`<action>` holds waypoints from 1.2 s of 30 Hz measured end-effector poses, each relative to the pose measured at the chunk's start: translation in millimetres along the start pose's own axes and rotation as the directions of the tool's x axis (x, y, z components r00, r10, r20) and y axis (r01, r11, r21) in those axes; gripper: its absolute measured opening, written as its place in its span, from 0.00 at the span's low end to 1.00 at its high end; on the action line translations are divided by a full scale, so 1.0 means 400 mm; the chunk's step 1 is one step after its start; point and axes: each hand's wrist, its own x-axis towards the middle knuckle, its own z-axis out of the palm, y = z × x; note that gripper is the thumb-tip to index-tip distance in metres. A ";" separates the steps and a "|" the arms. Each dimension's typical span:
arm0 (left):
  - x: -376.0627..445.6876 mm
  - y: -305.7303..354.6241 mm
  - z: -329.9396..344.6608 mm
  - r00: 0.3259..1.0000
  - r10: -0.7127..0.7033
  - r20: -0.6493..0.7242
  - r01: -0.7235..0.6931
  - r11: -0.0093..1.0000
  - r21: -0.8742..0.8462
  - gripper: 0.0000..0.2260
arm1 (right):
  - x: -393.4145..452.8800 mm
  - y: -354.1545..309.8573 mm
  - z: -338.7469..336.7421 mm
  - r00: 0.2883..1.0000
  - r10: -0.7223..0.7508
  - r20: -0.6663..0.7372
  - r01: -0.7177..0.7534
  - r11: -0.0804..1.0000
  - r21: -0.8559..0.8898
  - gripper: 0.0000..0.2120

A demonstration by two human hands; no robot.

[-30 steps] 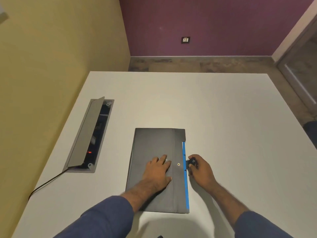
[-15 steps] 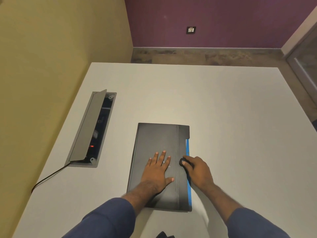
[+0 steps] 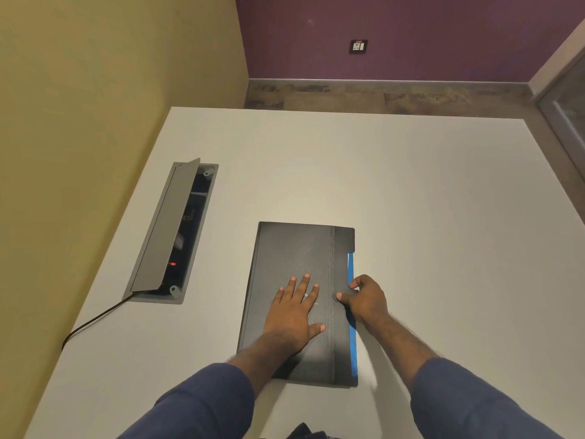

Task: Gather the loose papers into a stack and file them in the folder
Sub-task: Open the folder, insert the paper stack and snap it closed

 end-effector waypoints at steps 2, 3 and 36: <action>0.002 0.000 0.001 1.000 -0.001 -0.001 0.001 1.000 0.001 0.38 | 0.010 0.003 -0.001 1.000 0.022 0.003 -0.022 1.000 -0.002 0.17; 0.002 0.000 0.001 1.000 -0.001 0.000 0.001 1.000 0.001 0.38 | 0.014 0.003 -0.002 0.999 0.032 0.004 -0.032 0.999 -0.010 0.17; -0.115 -0.126 -0.072 0.737 -0.670 -0.091 0.574 0.692 -0.437 0.31 | -0.110 0.065 0.007 0.985 0.120 -0.126 -0.128 0.990 -0.053 0.15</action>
